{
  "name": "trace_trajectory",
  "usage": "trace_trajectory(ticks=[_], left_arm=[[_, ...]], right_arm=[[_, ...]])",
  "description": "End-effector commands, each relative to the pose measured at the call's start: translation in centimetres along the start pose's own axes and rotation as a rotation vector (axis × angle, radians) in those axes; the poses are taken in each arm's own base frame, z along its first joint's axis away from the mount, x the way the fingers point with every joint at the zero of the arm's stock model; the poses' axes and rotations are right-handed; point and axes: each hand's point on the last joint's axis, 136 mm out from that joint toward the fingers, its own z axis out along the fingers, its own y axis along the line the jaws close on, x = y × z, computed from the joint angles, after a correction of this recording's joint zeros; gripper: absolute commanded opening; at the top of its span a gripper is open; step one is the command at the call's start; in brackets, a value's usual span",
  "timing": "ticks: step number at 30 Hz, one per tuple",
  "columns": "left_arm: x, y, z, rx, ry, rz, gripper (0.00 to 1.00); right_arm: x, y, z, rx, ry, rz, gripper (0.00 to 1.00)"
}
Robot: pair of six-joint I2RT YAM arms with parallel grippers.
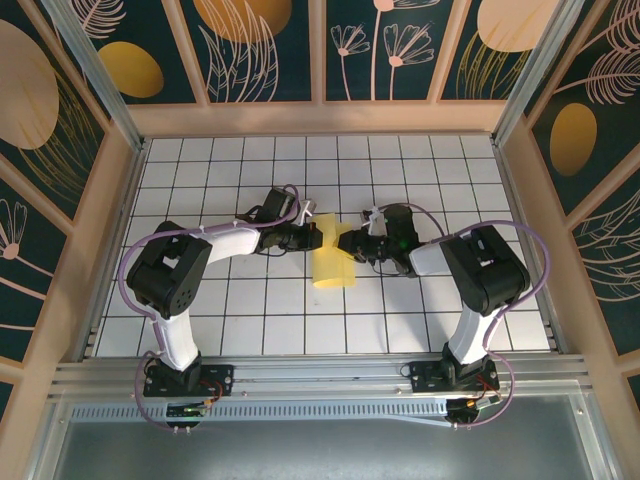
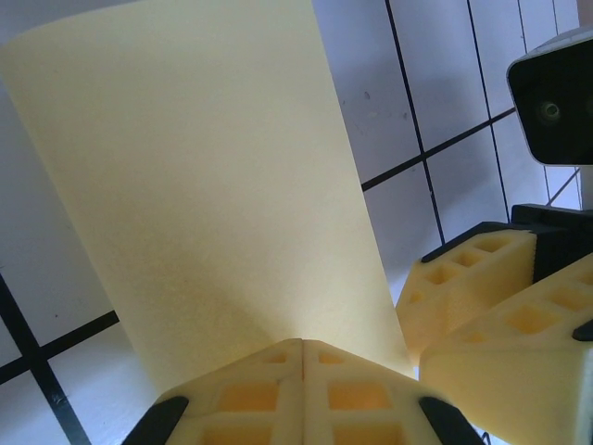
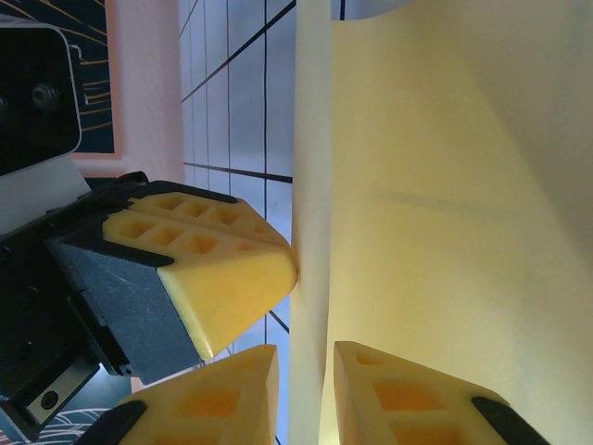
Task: Fold a paper plane with a square sheet of paper (fold left side to right side)
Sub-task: First fold in half a square sheet of paper at the center of the table.
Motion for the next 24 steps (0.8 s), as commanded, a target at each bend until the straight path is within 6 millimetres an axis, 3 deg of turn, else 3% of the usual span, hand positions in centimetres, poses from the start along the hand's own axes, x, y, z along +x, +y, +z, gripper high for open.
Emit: trace_trajectory(ticks=[1,6,8,13,17,24], left_arm=[[-0.3,-0.5,0.0,0.002,0.003,0.012,0.08],[-0.5,-0.7,-0.4,0.0,-0.008,0.016,0.12],[-0.8,-1.0,-0.9,-0.006,-0.027,0.023,0.19],[-2.1,-1.3,-2.9,-0.06,-0.103,0.036,0.42],[-2.1,-0.4,-3.6,-0.121,-0.132,0.014,0.48],[-1.0,1.4,-2.1,-0.159,-0.081,-0.034,0.5]], right_arm=[[-0.3,0.7,0.6,-0.024,0.008,-0.02,0.2],[-0.5,0.3,0.7,0.005,0.001,-0.024,0.05],[-0.7,-0.2,0.7,0.033,-0.007,-0.025,0.0],[-1.3,-1.4,0.4,0.128,-0.034,-0.032,0.0],[-1.7,-2.1,0.2,0.181,-0.049,-0.034,0.0],[-1.8,-3.0,-0.1,0.238,-0.062,-0.021,0.0]])
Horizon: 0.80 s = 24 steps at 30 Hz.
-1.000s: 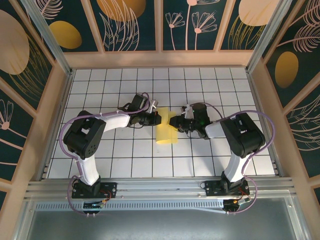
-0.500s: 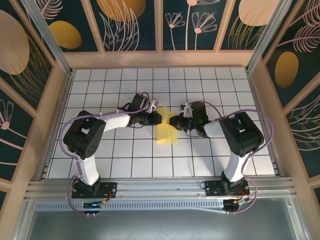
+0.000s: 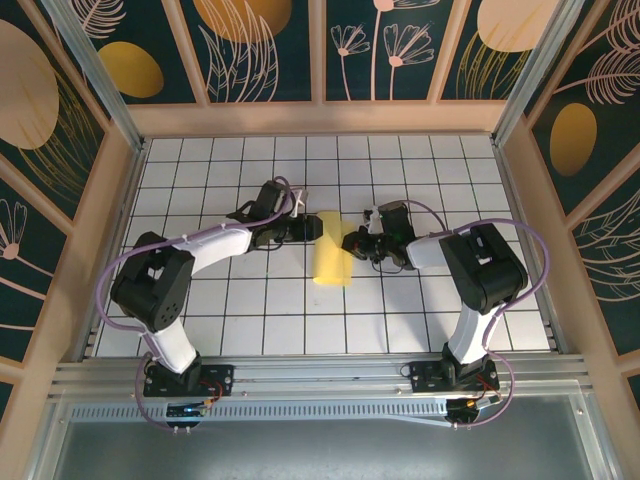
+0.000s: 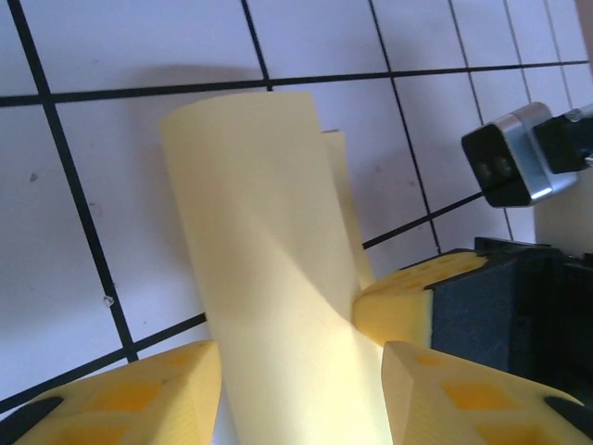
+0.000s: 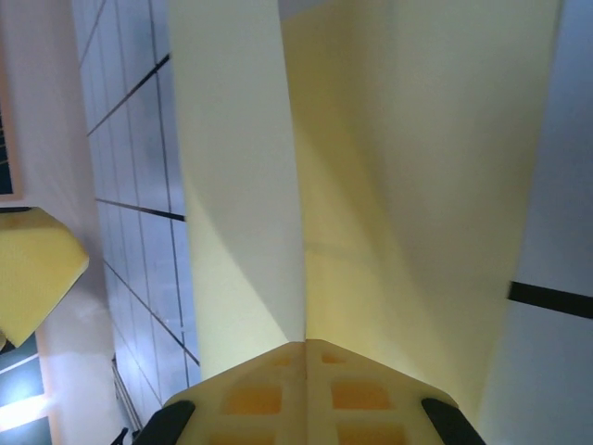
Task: Fold a paper plane with a square sheet of paper (fold left side to right side)
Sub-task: First fold in half a square sheet of paper at the center of the table.
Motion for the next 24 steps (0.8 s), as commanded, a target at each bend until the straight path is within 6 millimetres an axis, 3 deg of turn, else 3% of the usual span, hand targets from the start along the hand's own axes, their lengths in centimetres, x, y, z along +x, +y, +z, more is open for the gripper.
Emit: trace_trajectory(ticks=[1,11,24], left_arm=[[1.7,1.4,1.2,-0.045,0.06,-0.049,0.51],[1.9,1.0,3.4,-0.027,0.1,-0.054,0.52],[3.4,2.5,5.2,-0.094,0.151,-0.07,0.38]], right_arm=[[-0.6,0.3,-0.3,0.034,-0.025,-0.03,0.0],[-0.6,0.5,-0.4,0.033,-0.024,-0.026,0.0],[-0.5,0.6,-0.8,0.044,-0.023,-0.027,0.0]])
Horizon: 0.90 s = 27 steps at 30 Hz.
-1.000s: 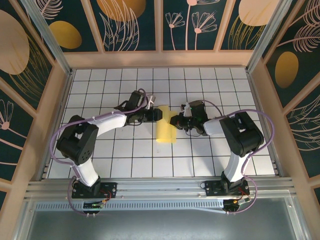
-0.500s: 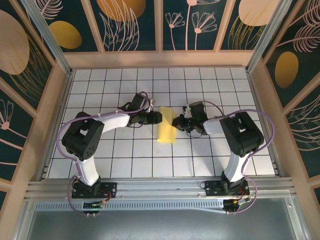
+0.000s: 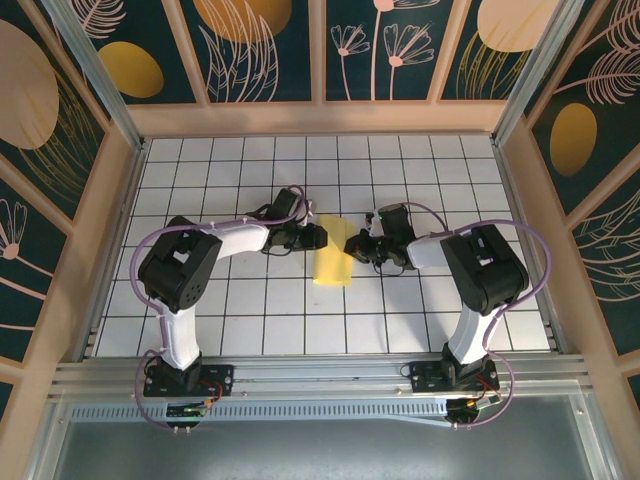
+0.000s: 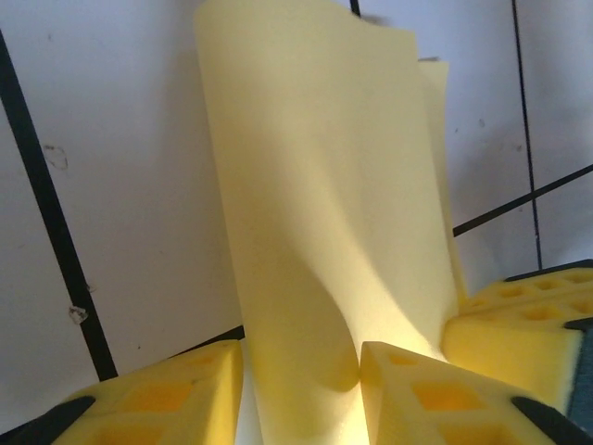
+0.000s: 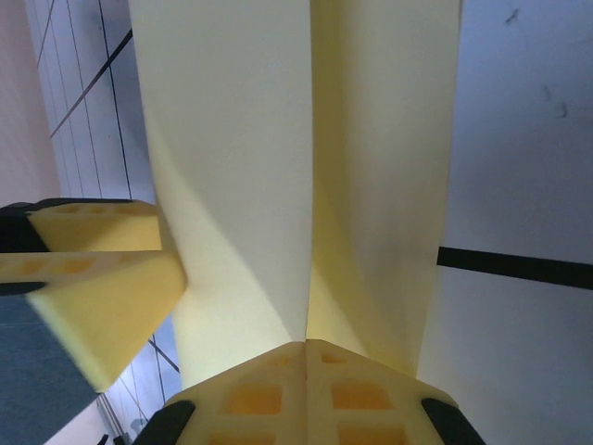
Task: Fold a paper plane with a square sheet of paper (fold left side to right side)
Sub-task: First fold in half a square sheet of paper at the center of the table.
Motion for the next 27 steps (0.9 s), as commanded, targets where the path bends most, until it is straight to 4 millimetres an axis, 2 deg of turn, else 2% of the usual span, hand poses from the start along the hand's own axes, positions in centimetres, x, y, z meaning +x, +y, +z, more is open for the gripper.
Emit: trace_trajectory(ticks=[1,3,7,10,13,20,27], left_arm=[[0.5,0.3,0.7,-0.03,0.029,-0.016,0.37],[0.6,0.4,0.8,-0.035,0.035,-0.017,0.35],[1.0,0.6,1.3,-0.055,0.056,-0.024,0.34],[1.3,0.7,1.6,-0.069,0.068,-0.03,0.34],[1.6,0.6,1.8,-0.07,0.079,-0.031,0.34],[2.3,0.4,2.4,-0.101,0.119,0.007,0.38],[2.6,0.7,2.8,-0.143,0.15,0.047,0.45]], right_arm=[[-1.0,1.6,-0.7,-0.011,-0.038,-0.049,0.0],[-1.2,1.8,-1.1,-0.004,-0.049,-0.057,0.03],[-1.9,1.5,-2.3,0.042,-0.093,-0.077,0.2],[-2.9,0.8,-3.9,0.106,-0.153,-0.096,0.33],[-3.9,0.2,-5.6,0.15,-0.21,-0.107,0.41],[-5.4,-1.2,-9.1,0.183,-0.308,-0.094,0.47],[-5.1,-2.1,-9.5,0.189,-0.313,-0.082,0.48]])
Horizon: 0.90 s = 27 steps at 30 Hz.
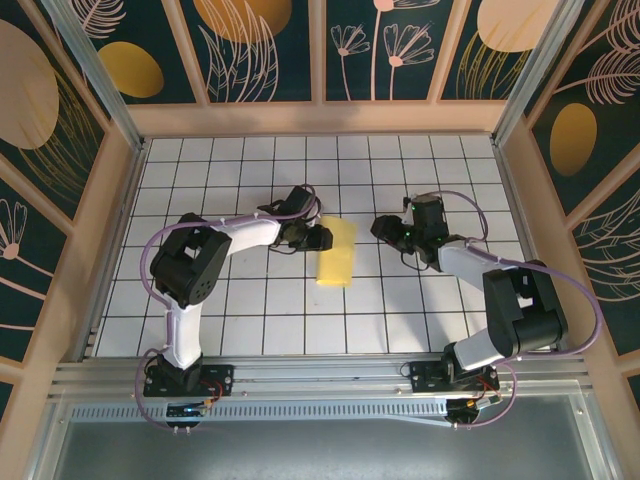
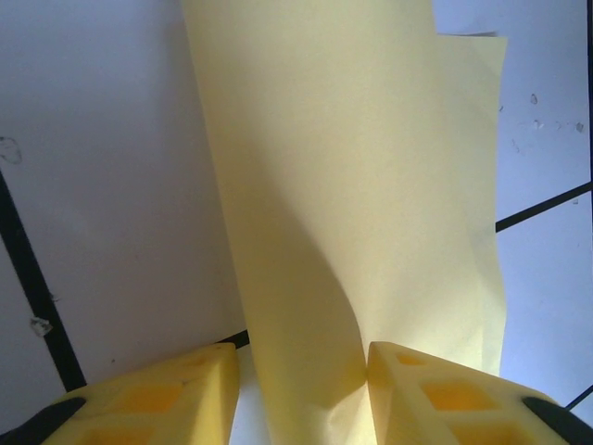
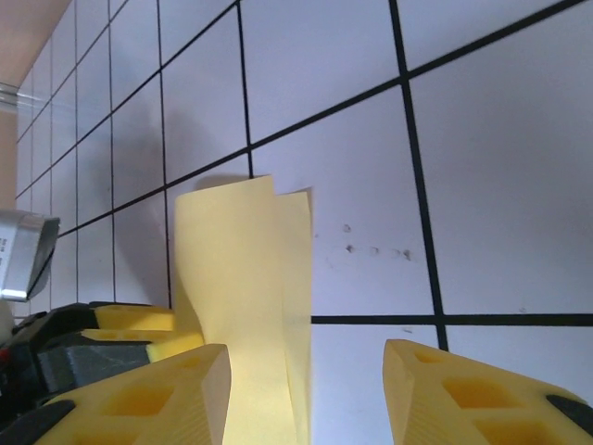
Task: Fold a paper plane with a square sheet of paper (fold left side to right side)
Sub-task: First fold in half a square sheet of paper at the center of the table.
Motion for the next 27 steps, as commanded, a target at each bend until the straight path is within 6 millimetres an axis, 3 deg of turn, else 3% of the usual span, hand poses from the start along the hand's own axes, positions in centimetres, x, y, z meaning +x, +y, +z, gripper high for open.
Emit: trace_trajectory(ticks=[1,27], left_arm=[[2.1,0.7,1.9,-0.045,0.081,0.03,0.45],[2.7,2.1,2.9,-0.162,0.159,0.12,0.53]], right_arm=[[0.3,-0.7,-0.5,0.02,-0.005,-0.014,0.48],[0.6,-0.5,-0.5,0.003,0.002,-0.012,0.48]])
